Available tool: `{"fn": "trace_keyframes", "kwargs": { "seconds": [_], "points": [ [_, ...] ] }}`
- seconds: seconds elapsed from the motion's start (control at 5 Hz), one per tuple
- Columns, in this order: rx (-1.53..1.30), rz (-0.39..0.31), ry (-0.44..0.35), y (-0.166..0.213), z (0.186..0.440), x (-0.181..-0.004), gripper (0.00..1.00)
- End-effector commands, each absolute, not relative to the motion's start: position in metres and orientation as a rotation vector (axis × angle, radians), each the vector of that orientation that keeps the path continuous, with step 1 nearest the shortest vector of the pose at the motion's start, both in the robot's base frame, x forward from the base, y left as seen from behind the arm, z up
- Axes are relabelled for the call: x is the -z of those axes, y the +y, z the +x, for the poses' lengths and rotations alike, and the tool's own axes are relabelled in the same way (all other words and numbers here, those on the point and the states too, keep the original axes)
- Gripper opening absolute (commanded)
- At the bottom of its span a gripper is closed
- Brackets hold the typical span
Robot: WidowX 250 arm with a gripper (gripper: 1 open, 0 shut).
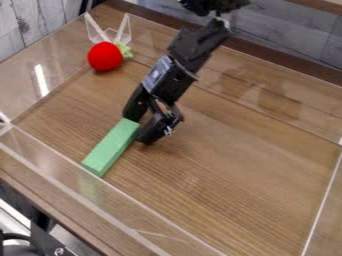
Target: Put the green stick in the brown bowl
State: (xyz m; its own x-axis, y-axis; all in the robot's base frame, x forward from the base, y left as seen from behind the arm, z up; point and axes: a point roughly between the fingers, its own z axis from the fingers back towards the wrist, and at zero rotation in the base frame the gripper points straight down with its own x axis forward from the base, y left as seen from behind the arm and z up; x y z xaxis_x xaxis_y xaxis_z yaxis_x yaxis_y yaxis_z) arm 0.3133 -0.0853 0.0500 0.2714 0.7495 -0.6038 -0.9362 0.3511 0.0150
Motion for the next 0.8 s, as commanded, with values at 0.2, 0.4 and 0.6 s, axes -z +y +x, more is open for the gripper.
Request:
{"fn": "trace_keyframes", "kwargs": {
  "seconds": [0.2, 0.4, 0.6],
  "points": [
    [-1.094, -0.582, 0.582, -0.091, 0.323, -0.071, 1.0],
    [-0.99, -0.63, 0.632, -0.102, 0.325, -0.07, 1.0],
    [-0.94, -0.708, 0.671, -0.121, 0.326, -0.073, 1.0]
  ]
}}
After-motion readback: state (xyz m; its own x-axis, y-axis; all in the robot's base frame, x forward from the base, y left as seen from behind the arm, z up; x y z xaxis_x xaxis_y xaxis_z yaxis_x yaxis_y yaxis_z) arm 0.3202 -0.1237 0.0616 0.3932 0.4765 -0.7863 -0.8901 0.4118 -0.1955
